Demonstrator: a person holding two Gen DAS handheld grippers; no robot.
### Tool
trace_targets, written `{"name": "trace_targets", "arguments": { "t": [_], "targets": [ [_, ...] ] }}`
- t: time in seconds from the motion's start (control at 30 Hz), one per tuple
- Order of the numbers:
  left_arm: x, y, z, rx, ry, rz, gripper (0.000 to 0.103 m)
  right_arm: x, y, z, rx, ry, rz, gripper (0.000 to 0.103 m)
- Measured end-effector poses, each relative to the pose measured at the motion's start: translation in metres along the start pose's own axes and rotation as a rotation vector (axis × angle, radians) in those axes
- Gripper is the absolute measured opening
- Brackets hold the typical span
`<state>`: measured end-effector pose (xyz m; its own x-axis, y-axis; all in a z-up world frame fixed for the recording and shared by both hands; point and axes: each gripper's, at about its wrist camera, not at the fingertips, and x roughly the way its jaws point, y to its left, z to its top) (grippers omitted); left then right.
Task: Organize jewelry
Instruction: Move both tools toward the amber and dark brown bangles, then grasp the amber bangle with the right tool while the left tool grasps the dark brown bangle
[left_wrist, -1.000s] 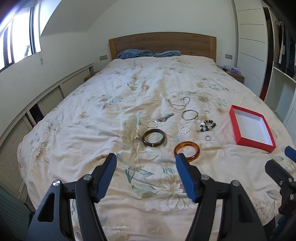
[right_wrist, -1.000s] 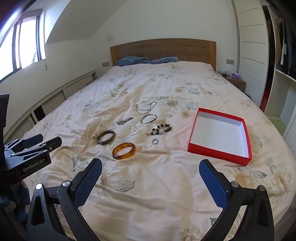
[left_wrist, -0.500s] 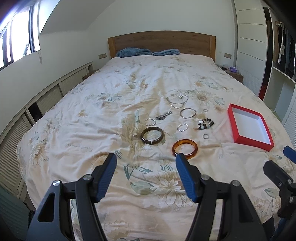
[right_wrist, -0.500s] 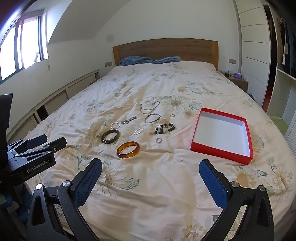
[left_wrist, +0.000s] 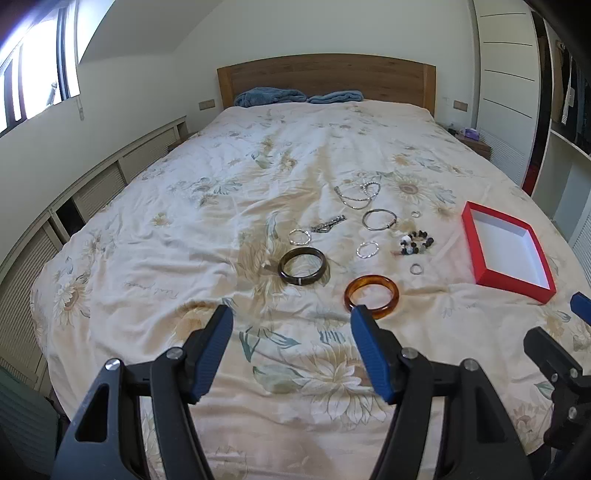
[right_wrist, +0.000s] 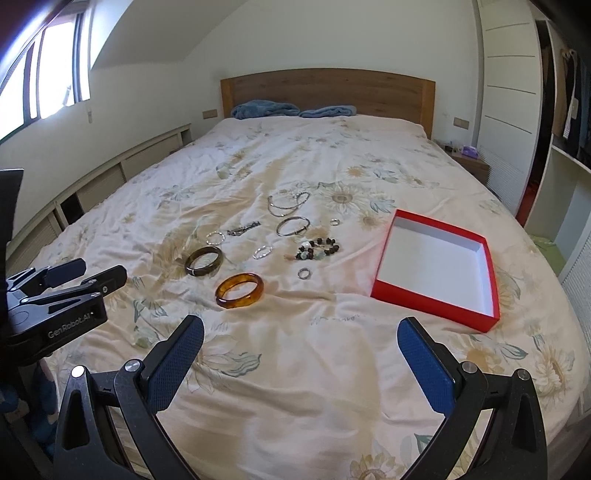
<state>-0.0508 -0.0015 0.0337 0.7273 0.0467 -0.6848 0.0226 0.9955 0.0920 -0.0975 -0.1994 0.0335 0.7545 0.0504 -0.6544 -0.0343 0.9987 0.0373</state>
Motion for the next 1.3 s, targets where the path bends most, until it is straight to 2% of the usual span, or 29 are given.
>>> {"name": "trace_targets", "arguments": {
  "t": [0.43,0.6,0.67,0.83,0.97,1.13,1.3],
  "targets": [
    [0.031,0.003,0.003,0.036,0.060,0.003,0.064,0.036,-0.006,0.005,0.030,0.050,0.074,0.101],
    [0.051,0.016,0.000,0.021,0.087,-0.004,0.064,0.057,-0.006,0.004,0.044,0.101,0.121,0.092],
    [0.060,0.018,-0.001,0.023,0.101,-0.010,0.064,0.066,-0.006,0.004,0.050,0.123,0.143,0.080],
    [0.083,0.023,-0.003,0.017,0.129,-0.037,0.064,0.092,-0.005,0.006,0.070,0.183,0.208,0.063],
    [0.102,0.024,0.002,0.015,0.152,-0.072,0.063,0.113,-0.003,0.016,0.082,0.209,0.258,0.056],
    [0.136,0.018,0.017,0.027,0.182,-0.133,0.052,0.150,-0.002,0.030,0.107,0.269,0.323,0.050],
    [0.171,0.007,0.033,0.067,0.210,-0.181,0.048,0.189,-0.001,0.035,0.143,0.344,0.380,0.043]
  ]
}}
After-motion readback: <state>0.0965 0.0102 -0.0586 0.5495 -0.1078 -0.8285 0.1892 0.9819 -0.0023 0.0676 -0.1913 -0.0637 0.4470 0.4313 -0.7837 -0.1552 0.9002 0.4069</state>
